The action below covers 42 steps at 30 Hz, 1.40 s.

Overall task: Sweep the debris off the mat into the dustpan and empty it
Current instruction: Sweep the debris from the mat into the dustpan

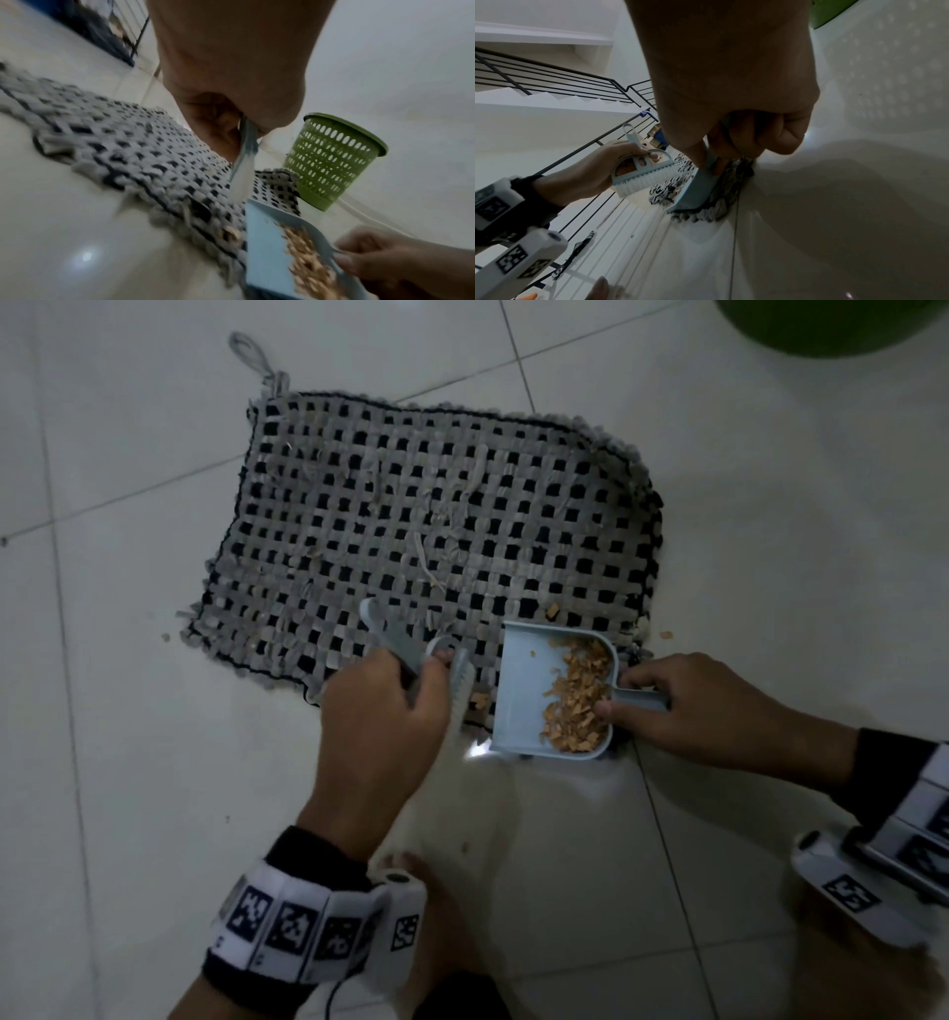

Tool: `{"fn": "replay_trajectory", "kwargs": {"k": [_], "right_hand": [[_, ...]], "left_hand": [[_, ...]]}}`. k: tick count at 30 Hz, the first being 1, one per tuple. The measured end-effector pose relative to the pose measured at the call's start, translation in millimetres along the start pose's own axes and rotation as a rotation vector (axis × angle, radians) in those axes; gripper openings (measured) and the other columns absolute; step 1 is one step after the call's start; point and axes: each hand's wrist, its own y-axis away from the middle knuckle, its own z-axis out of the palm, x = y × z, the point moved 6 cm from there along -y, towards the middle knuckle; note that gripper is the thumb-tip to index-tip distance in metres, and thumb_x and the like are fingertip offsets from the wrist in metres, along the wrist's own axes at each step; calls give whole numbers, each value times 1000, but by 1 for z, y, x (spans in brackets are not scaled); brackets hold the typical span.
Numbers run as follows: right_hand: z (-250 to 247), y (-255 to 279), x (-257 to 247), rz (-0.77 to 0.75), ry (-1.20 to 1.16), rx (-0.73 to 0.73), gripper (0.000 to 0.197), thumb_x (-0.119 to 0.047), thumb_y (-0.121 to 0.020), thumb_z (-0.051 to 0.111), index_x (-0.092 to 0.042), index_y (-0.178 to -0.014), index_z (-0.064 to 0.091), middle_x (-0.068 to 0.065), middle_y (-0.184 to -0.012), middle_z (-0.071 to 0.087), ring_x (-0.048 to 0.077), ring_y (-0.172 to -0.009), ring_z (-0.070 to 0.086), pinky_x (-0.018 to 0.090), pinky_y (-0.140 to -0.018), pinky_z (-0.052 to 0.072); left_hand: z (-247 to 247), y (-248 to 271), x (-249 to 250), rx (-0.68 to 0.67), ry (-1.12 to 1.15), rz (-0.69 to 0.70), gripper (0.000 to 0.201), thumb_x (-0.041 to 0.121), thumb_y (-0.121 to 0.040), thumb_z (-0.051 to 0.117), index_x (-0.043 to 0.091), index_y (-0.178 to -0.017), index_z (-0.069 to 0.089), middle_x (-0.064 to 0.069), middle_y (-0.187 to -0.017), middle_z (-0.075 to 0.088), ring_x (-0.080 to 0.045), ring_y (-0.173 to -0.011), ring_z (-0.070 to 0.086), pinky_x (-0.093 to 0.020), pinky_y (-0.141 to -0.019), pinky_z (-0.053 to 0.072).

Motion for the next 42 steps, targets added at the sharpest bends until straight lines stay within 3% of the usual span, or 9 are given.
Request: {"fn": "replay_trajectory", "kwargs": {"k": [4, 12, 15, 21, 24, 27, 32, 38, 42], "right_hand": [[1, -1, 0, 4, 2, -3, 28, -49, -88, 67, -24, -89, 78, -11, -59, 65, -1, -43, 53, 14, -44, 36], [1, -1, 1, -2, -10, -7, 27, -49, -87, 67, -25, -90, 78, -15, -59, 64, 0, -44, 55, 14, -43, 36], [1, -1, 1, 5, 6, -6, 22, -50, -87, 67, -30, -84, 75, -19, -57, 63, -1, -47, 56, 14, -46, 38], [2, -3, 1, -7, 18, -2, 20, -51, -87, 68, -33, -79, 72, -15, -55, 62, 1, -45, 54, 14, -43, 32], [3, -4, 3, -6, 2, -14, 22, -50, -88, 68, -30, -81, 74, -28, -58, 62, 1, -43, 53, 15, -43, 35], [3, -4, 2, -15, -6, -23, 18, -48, -88, 68, -32, -81, 72, -34, -59, 61, 0, -44, 54, 14, -43, 36], [2, -4, 5, -6, -16, -18, 22, -48, -88, 69, -28, -81, 74, -15, -59, 64, 0, -46, 56, 14, -44, 37], [3, -4, 5, -6, -36, -27, 24, -48, -88, 69, -25, -84, 76, -11, -61, 65, 1, -44, 54, 15, -44, 36], [4, -4, 6, -3, -50, -12, 20, -48, -87, 69, -29, -85, 75, -11, -64, 68, 1, -46, 56, 14, -44, 36]], "left_hand": [[-12, -13, -23, -72, -95, -56, 43, 28, -97, 62, 5, -60, 60, 0, -46, 47, -11, -42, 41, -17, -40, 30], [11, -9, -2, -172, -135, -7, 49, 28, -94, 64, 11, -52, 48, 2, -43, 44, -16, -37, 39, -20, -39, 33], [6, -9, 0, -115, -48, -9, 46, 31, -96, 64, 9, -56, 57, -1, -45, 51, -18, -39, 45, -23, -40, 34], [5, -4, 9, -111, -261, 43, 53, 25, -93, 64, 25, -48, 35, 12, -38, 33, -5, -29, 27, -16, -35, 24], [18, -2, 8, -147, -142, 80, 52, 31, -96, 63, 17, -49, 46, 7, -40, 40, -12, -33, 34, -18, -39, 25], [2, -3, 3, -20, -76, 32, 52, 30, -96, 64, 15, -49, 49, 6, -40, 43, -18, -34, 37, -19, -39, 29], [8, 3, 11, -65, -164, 109, 58, 22, -95, 65, 28, -48, 33, 15, -38, 29, -10, -33, 39, -13, -42, 33], [22, 9, 17, -18, -8, 133, 49, 30, -100, 60, 13, -54, 55, 3, -43, 48, -16, -37, 45, -32, -41, 33], [25, 8, 10, 11, -137, 178, 42, 32, -102, 52, 15, -65, 63, 5, -50, 52, -10, -42, 47, -29, -44, 37]]}}
